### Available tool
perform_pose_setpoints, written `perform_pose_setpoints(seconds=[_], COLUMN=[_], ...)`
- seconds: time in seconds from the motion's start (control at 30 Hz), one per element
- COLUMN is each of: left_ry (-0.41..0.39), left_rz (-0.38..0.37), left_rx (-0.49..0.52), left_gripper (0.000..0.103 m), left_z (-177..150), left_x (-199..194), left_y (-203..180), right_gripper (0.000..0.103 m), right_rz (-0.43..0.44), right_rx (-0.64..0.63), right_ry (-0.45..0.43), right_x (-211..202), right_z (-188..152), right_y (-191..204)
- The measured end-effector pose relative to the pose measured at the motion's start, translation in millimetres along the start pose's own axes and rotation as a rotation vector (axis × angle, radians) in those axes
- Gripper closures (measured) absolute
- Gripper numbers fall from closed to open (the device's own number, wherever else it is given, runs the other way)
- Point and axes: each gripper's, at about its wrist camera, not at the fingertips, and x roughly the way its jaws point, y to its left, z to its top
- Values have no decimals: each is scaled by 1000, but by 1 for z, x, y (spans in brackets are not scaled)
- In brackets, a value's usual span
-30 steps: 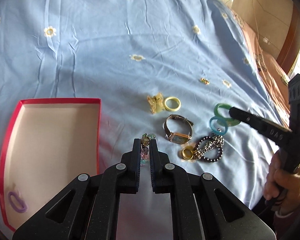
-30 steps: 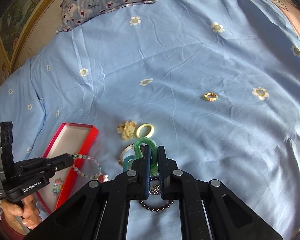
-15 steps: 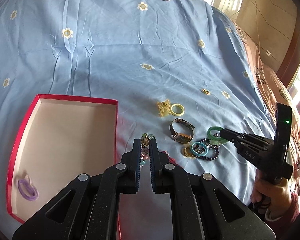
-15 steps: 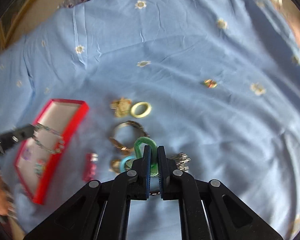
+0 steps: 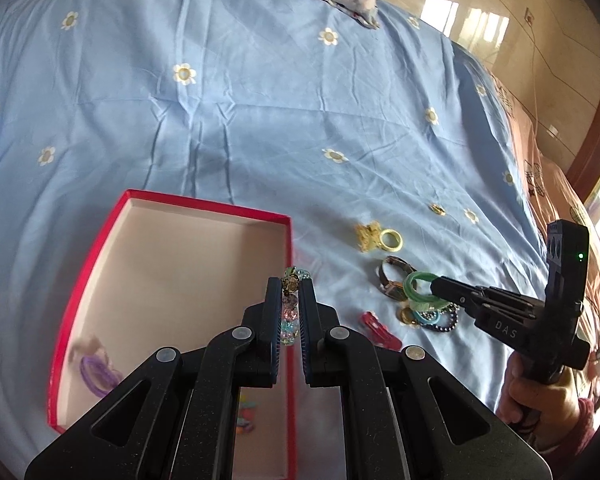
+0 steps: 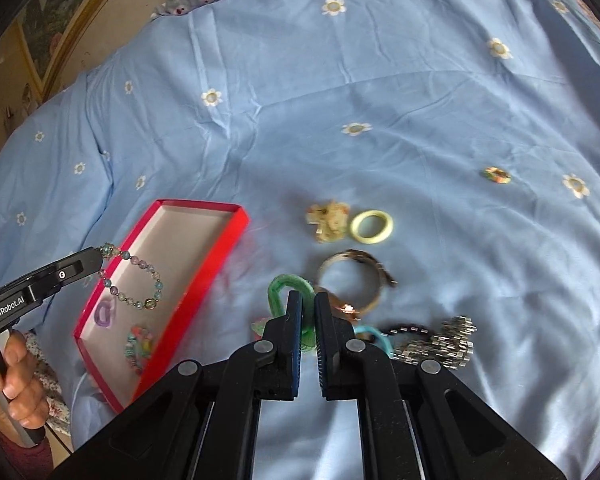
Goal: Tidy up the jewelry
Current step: 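Carry both items into the red box and open both tools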
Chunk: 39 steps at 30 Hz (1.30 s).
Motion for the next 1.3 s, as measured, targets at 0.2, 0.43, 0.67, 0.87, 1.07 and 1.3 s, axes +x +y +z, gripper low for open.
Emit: perform_pose_setpoints(seconds=[0.2,0.43,0.67,0.87,1.07,1.3], left_ry=[-4,1,19,54,94,135], left_rz=[27,46,39,22,106,168], left_rx=[-54,-110,-153,-197,-205,-202], left_gripper=[96,96,96,96,96,96], left_z=[0,-1,4,13,14,6], left_x=[-1,7,28,57,80,91], left_y=[31,63,90,114,131,138], right_gripper=[97,97,97,97,96,92], right_rz=[76,141,186,194,190,154], right_rx=[-42,-91,-116,-120,-123,-169], right_ry=[22,53,93,123,167,214], right_x=[22,50,83,119,150,174], right_z=[8,15,21,33,39,34], right_y=[42,86,118,129,132,139])
